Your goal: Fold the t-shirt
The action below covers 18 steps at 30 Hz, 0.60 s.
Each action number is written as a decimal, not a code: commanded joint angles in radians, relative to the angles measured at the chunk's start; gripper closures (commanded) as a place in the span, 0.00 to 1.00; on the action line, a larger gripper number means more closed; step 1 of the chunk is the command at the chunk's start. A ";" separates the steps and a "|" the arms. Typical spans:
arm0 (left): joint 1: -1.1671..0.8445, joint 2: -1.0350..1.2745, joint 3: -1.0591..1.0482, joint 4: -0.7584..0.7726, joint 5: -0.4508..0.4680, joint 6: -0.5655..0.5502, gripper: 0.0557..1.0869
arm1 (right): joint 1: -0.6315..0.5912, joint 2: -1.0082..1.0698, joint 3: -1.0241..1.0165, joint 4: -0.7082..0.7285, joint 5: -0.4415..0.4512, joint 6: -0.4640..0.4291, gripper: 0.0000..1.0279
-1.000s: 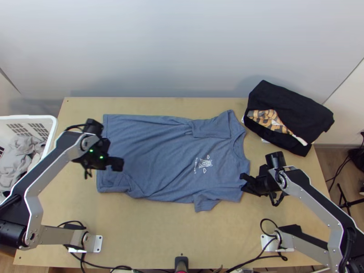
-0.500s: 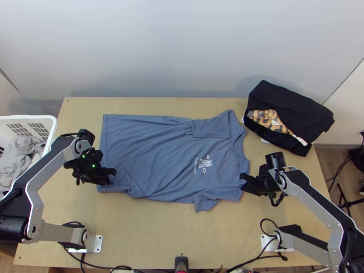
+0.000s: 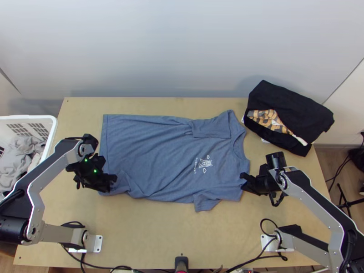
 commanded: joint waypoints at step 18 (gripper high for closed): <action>-0.069 0.004 0.078 -0.013 0.022 -0.019 0.60 | -0.010 -0.019 0.005 0.000 0.001 0.002 0.97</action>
